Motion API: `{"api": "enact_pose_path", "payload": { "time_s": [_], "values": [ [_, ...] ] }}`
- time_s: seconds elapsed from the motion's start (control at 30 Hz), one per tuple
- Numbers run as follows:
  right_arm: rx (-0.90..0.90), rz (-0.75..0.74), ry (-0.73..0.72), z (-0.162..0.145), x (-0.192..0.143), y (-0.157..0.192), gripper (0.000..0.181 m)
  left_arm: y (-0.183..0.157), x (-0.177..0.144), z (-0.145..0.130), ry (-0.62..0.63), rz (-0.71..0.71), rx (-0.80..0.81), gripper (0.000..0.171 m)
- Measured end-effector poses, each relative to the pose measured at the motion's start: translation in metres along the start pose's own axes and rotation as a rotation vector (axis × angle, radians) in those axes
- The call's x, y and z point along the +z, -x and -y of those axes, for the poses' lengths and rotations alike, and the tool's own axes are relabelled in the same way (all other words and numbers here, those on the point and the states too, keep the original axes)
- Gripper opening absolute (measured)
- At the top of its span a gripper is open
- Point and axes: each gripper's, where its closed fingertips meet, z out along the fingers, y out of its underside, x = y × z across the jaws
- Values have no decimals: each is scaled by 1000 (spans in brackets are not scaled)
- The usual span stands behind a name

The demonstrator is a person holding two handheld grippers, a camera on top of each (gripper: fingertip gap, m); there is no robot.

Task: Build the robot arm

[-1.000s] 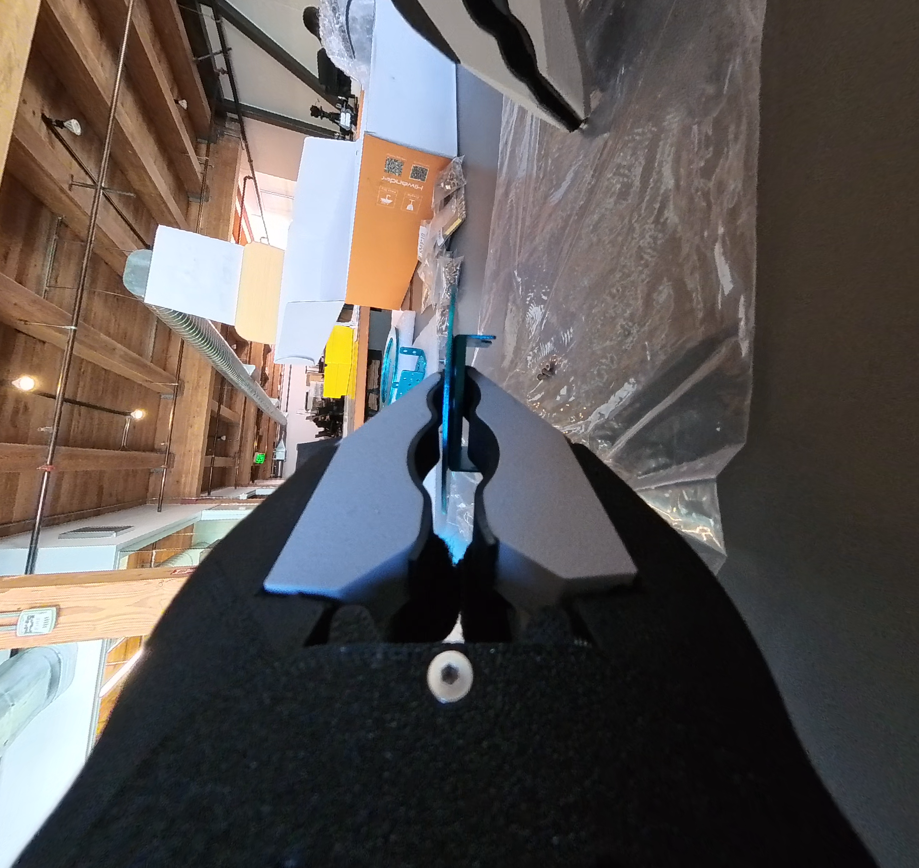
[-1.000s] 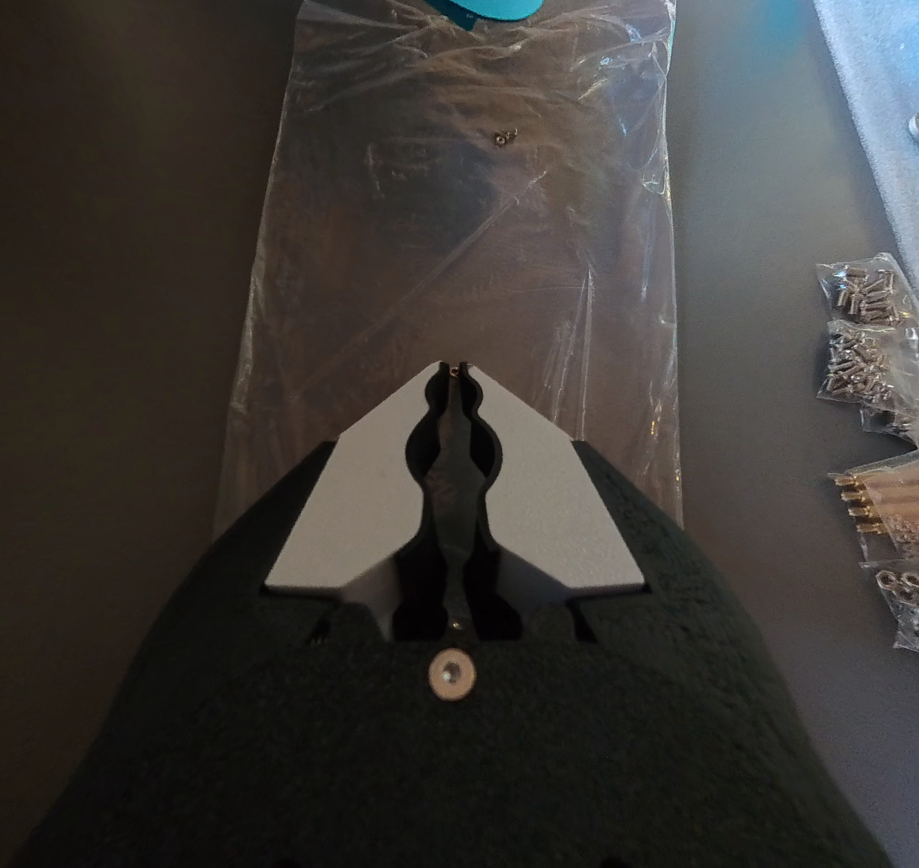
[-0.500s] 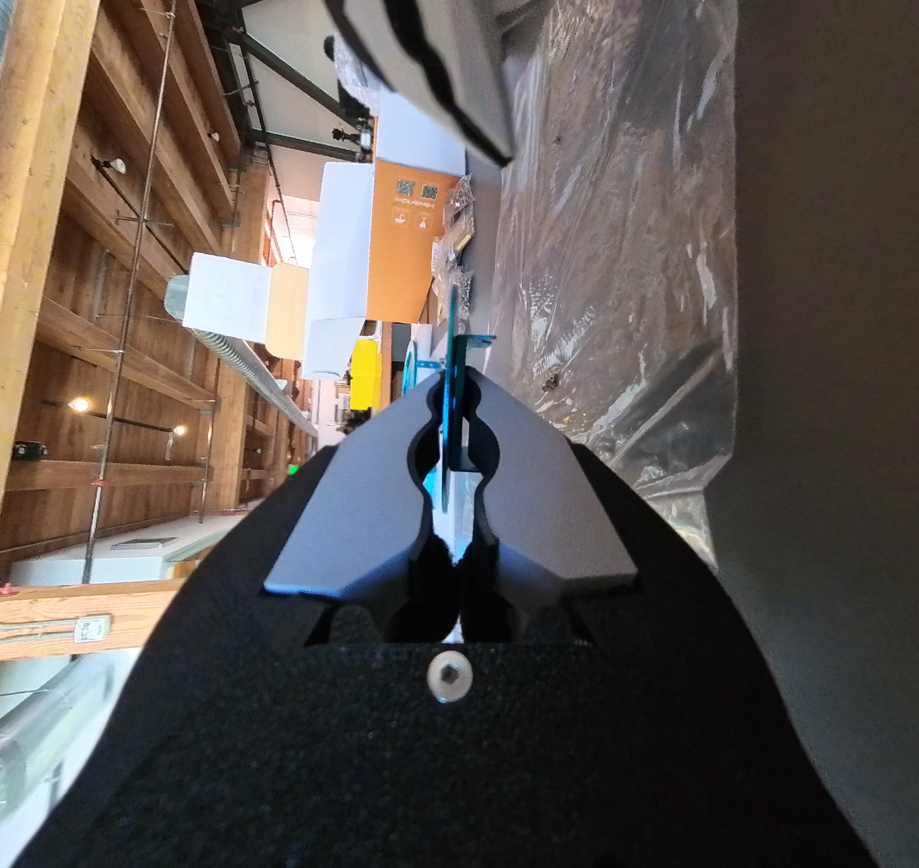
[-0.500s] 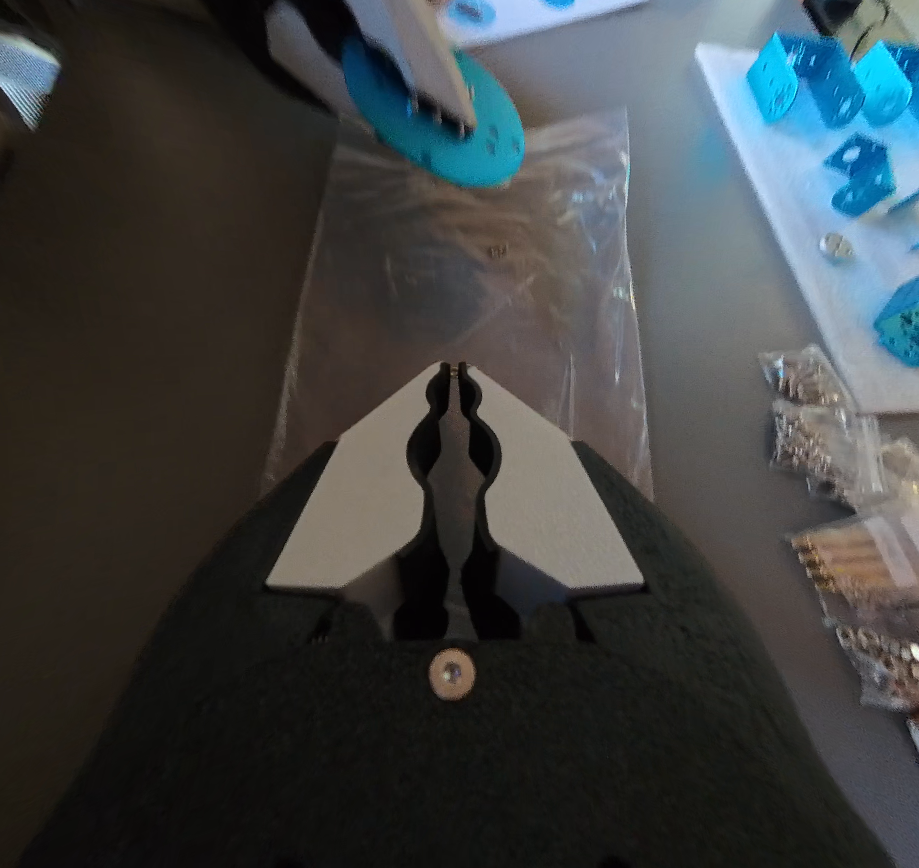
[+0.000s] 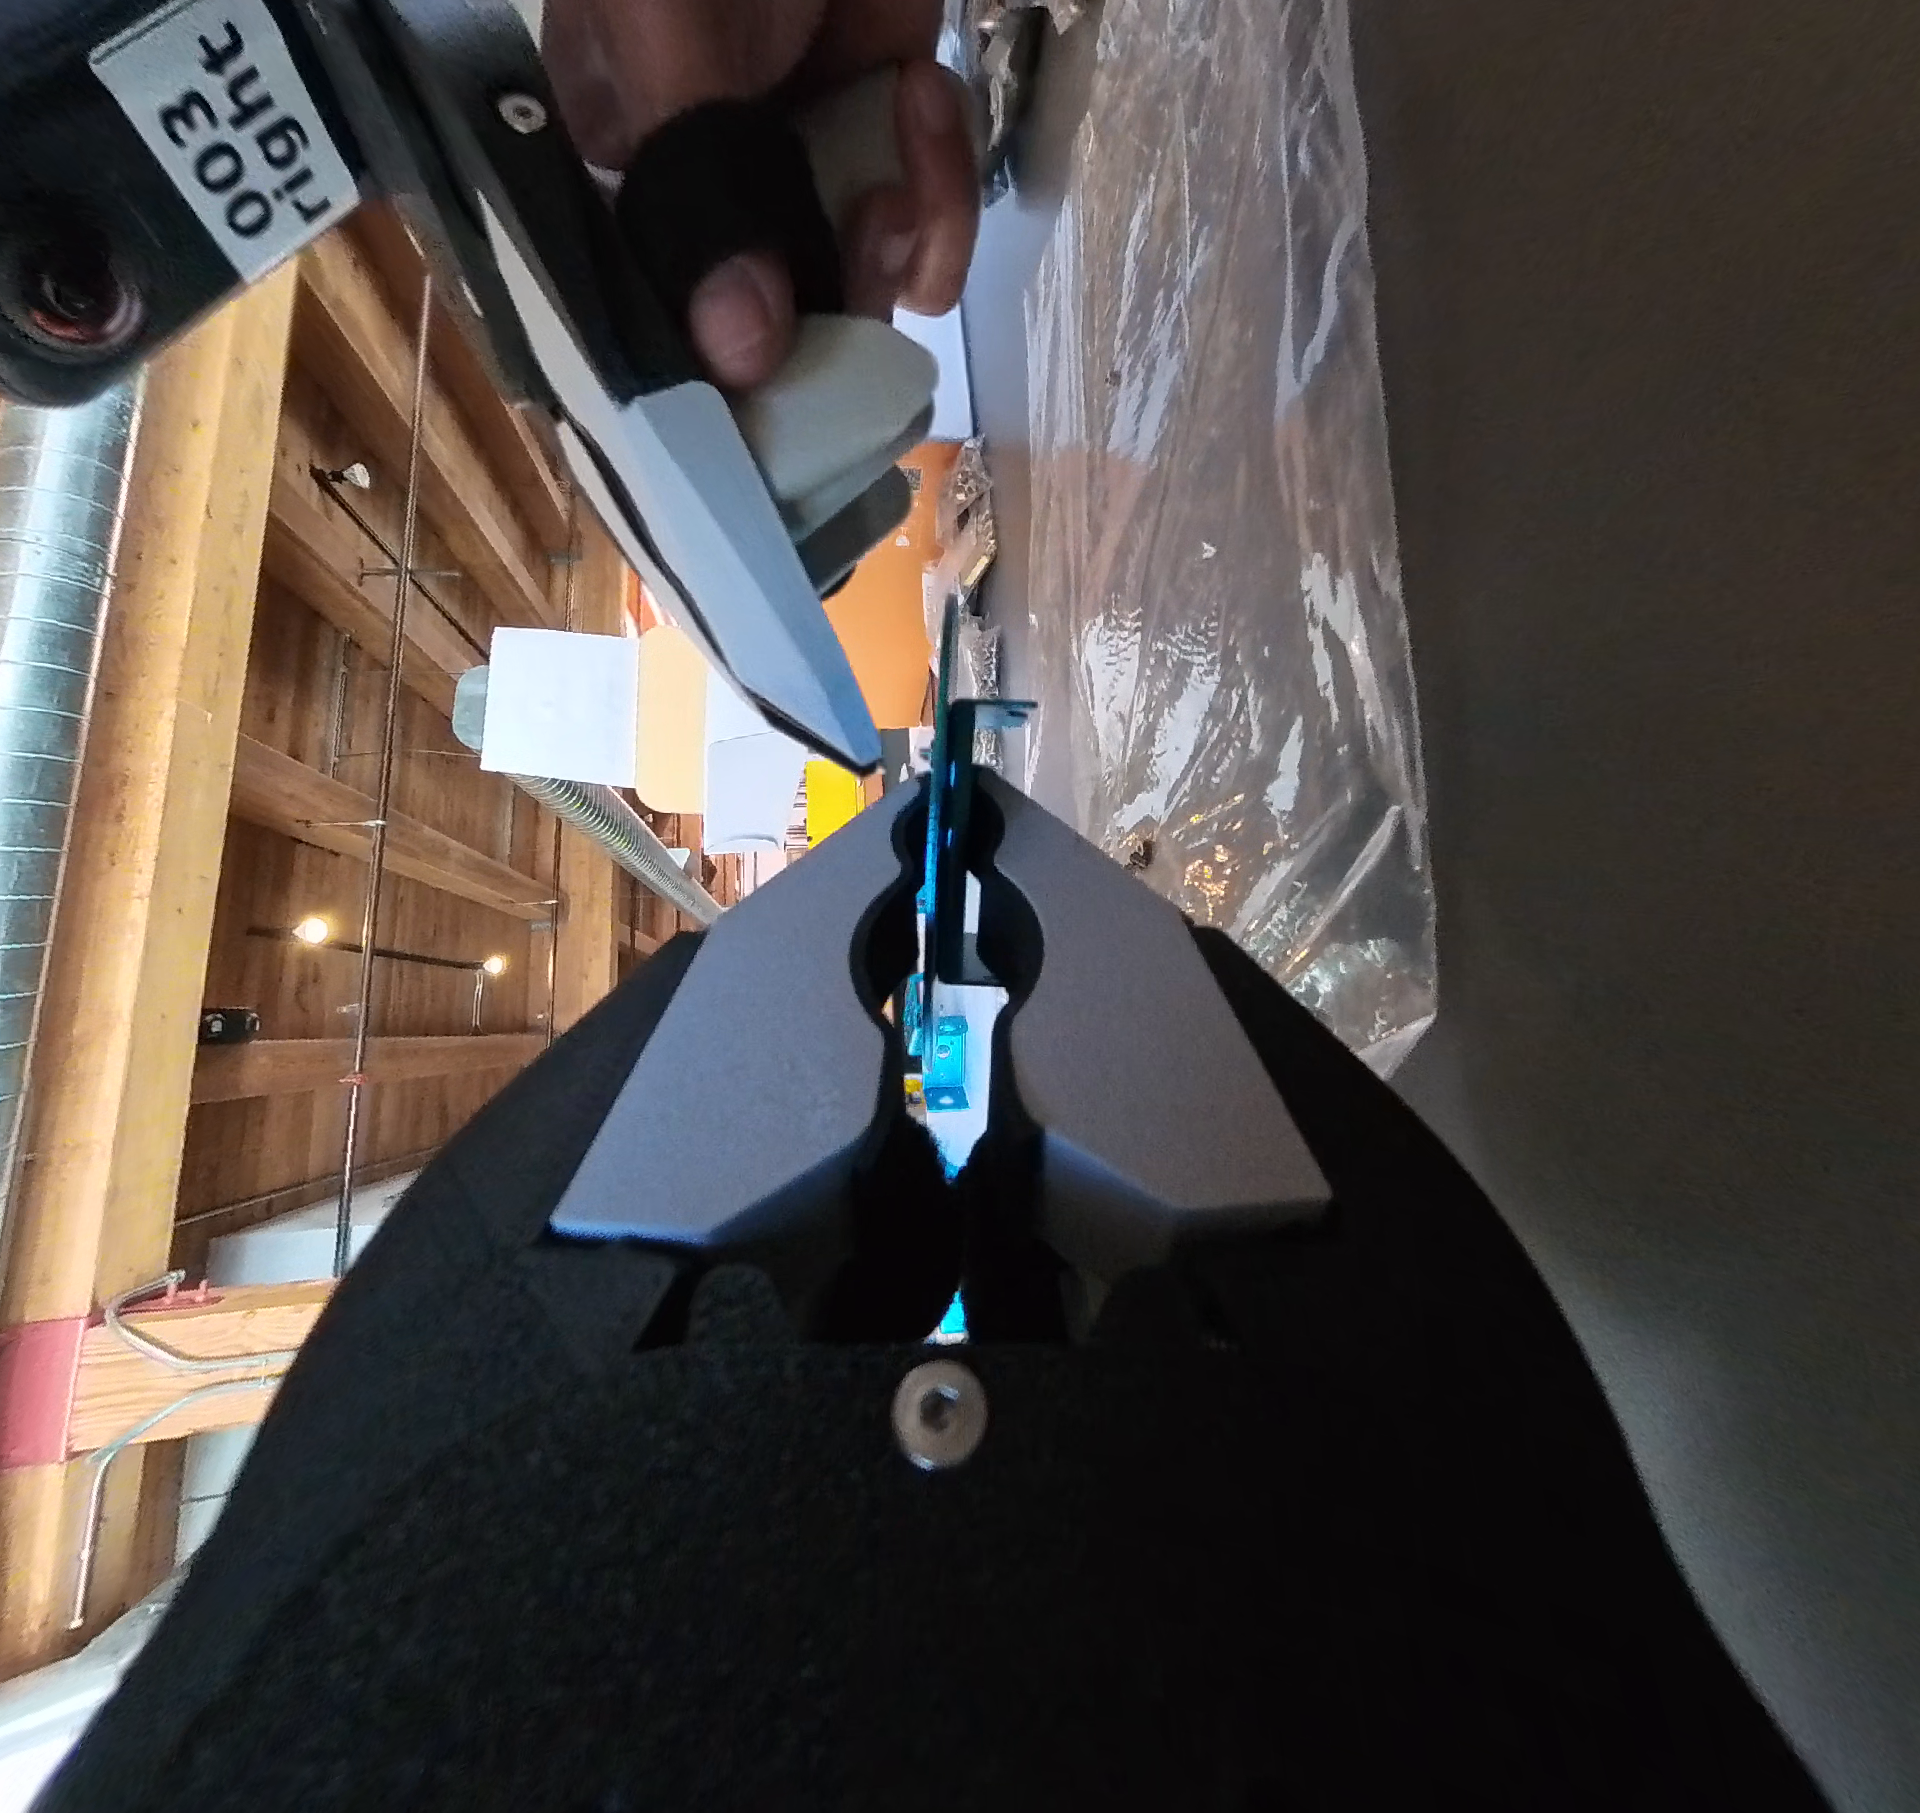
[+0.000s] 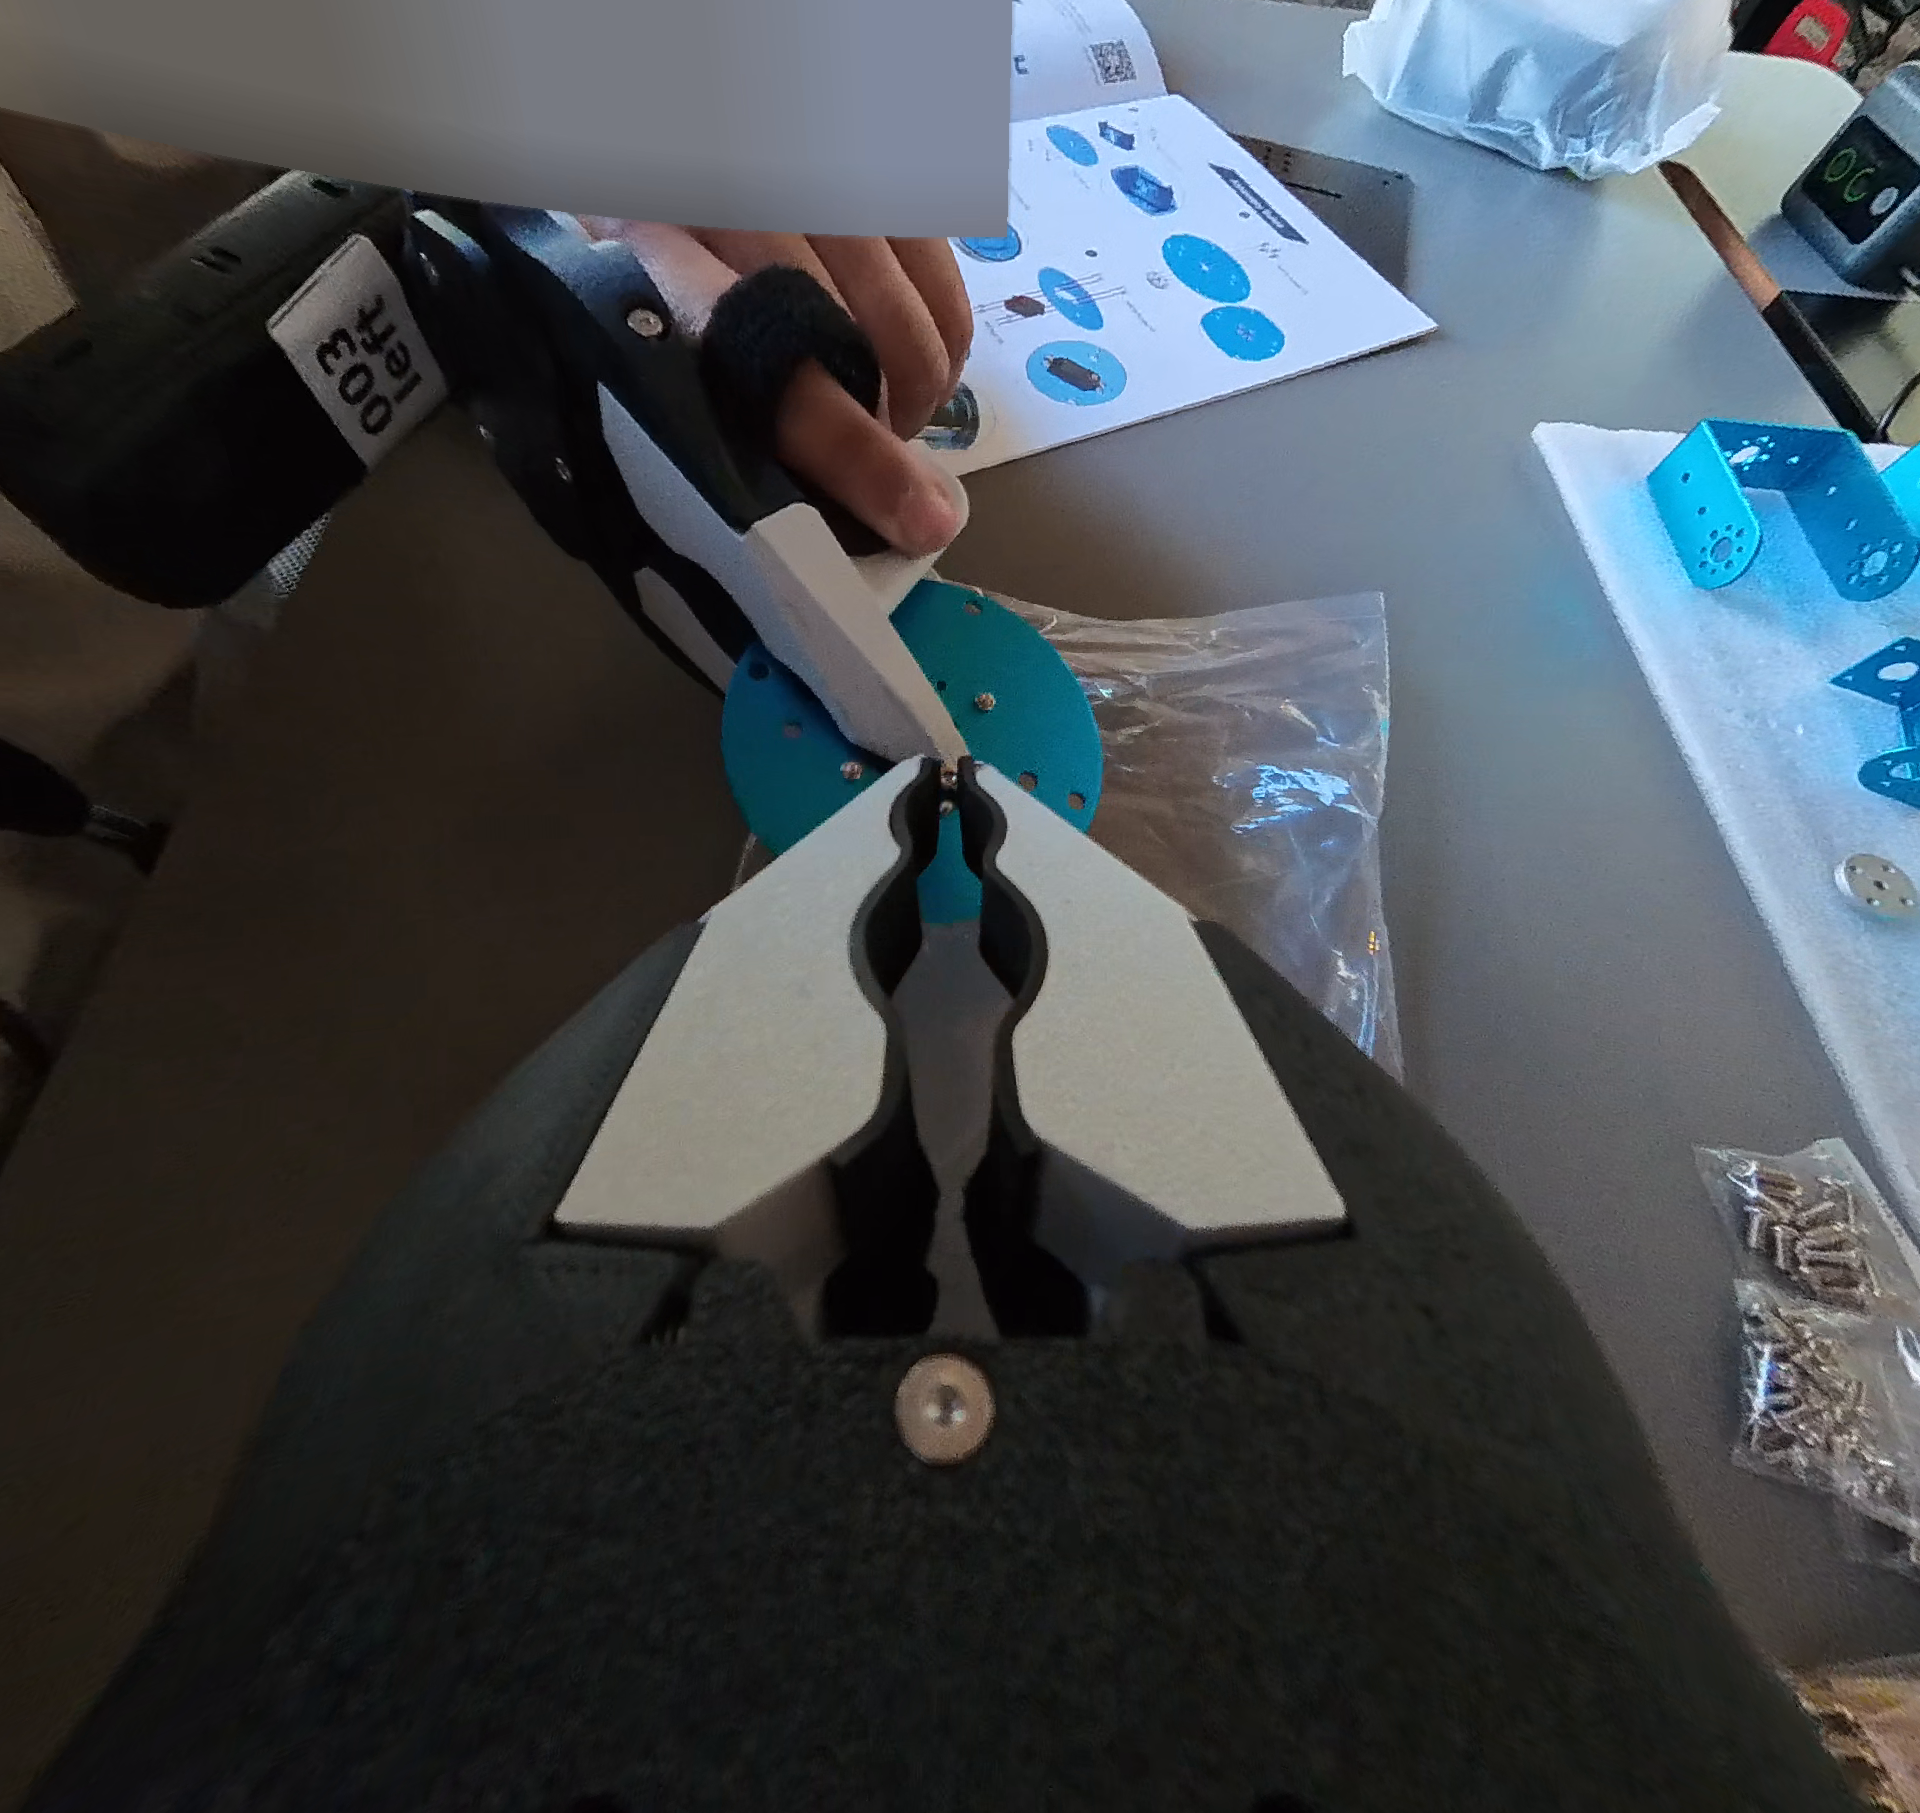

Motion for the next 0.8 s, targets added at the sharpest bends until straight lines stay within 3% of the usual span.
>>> {"api": "enact_pose_path", "payload": {
  "time_s": [0.8],
  "values": [
    [16, 12, 48, -11, 5, 1, 2, -3, 0, 0, 2, -12, 7, 1]
  ]
}}
